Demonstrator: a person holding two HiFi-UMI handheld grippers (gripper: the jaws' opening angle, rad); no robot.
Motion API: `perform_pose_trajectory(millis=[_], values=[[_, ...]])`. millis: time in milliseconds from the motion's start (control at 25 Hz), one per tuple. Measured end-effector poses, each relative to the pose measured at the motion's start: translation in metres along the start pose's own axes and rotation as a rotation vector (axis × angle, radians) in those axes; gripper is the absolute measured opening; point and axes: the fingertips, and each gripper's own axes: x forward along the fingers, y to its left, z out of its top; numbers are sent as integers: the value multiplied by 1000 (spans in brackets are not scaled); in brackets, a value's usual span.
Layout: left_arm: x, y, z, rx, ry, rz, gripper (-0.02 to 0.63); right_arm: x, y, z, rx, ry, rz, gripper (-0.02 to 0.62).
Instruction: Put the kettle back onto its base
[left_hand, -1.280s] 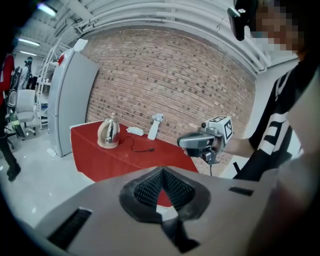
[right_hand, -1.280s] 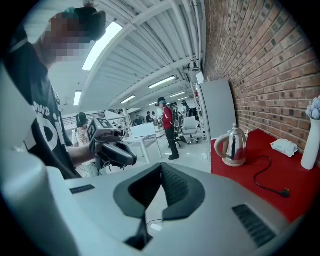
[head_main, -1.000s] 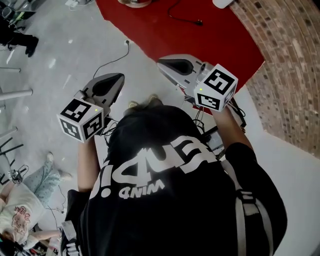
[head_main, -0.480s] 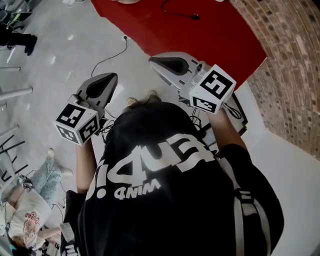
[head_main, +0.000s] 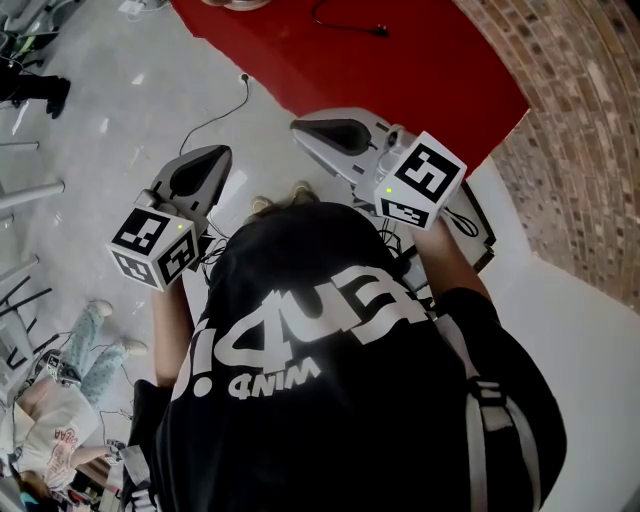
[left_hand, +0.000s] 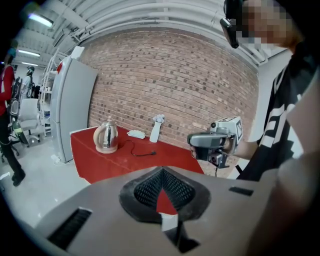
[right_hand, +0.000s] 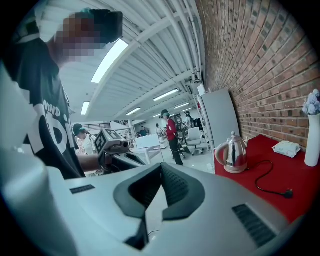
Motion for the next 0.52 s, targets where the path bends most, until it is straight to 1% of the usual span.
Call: perform_pose_trajectory(millis=[360, 520], values=[[-6, -1, -5, 6, 4, -6, 8, -3, 7, -1, -7, 5, -14, 21], [1, -1, -5, 2, -1, -3, 8, -7, 1, -6, -6, 12, -13, 21]])
